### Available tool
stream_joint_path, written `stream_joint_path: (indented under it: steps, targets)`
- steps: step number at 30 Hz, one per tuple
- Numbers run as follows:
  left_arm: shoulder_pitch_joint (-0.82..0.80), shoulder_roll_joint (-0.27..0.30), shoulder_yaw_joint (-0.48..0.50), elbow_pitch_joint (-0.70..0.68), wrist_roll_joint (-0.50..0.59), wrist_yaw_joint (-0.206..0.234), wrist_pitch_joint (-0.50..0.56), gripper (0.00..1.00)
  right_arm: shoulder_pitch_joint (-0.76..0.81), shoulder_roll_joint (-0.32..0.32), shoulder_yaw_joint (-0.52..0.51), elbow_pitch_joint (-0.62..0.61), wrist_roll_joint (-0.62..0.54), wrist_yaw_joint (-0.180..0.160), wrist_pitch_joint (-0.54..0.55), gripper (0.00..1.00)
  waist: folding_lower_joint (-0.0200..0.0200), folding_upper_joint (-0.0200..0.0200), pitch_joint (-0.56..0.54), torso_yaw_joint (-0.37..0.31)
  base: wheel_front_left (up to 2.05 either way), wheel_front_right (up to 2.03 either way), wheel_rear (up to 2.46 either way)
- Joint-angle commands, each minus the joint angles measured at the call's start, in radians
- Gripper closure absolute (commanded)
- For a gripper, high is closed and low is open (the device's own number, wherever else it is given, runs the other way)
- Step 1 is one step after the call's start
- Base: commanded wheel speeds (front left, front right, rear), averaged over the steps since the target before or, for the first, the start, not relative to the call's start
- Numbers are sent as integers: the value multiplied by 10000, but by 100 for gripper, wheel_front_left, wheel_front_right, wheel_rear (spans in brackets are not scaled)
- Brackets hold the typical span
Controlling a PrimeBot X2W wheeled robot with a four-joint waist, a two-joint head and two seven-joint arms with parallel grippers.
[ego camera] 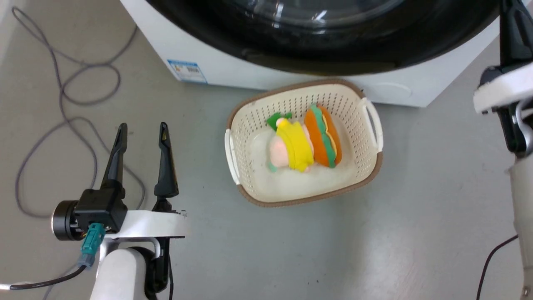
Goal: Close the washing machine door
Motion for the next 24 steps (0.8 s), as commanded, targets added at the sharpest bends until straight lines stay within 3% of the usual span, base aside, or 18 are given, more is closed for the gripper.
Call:
stream_joint_path:
  steps: [1,12,16,17,18,19,20,24]
  targets:
    - [45,-13,63,36,-11,41,-53,0,303,75,-88,-207,90,-13,-34,100,-1,-1,-243,-119,0,0,0]
    - [731,-14,404,429,199,38,-53,0,2795,1358,-1017,-3201,-679,-13,-34,100,-1,-1,-1734,-913,0,0,0]
    - [1070,-14,544,539,260,55,-53,0,3673,1660,-814,-3739,-699,-13,-34,100,-1,-1,-2254,-1183,0,0,0]
    - [1160,-14,581,561,269,53,-53,0,3890,1699,-748,-3784,-669,-13,-34,90,-1,-1,-2377,-1242,0,0,0]
    - [1252,-14,619,581,276,52,-53,0,4100,1735,-711,-3797,-594,-13,-34,64,-1,-1,-2497,-1298,0,0,0]
    - [1344,-14,656,592,284,57,-53,0,4299,1763,-664,-3797,-518,-13,-34,27,-1,-1,-2613,-1359,0,0,0]
    - [1443,-14,689,599,288,66,-53,0,4496,1783,-599,-3808,-476,-13,-34,0,-1,-1,-2725,-1416,0,0,0]
    - [1759,-14,799,662,287,75,-53,0,5222,1825,-403,-3786,-403,-13,-34,0,-1,-1,-3099,-1590,0,0,0]
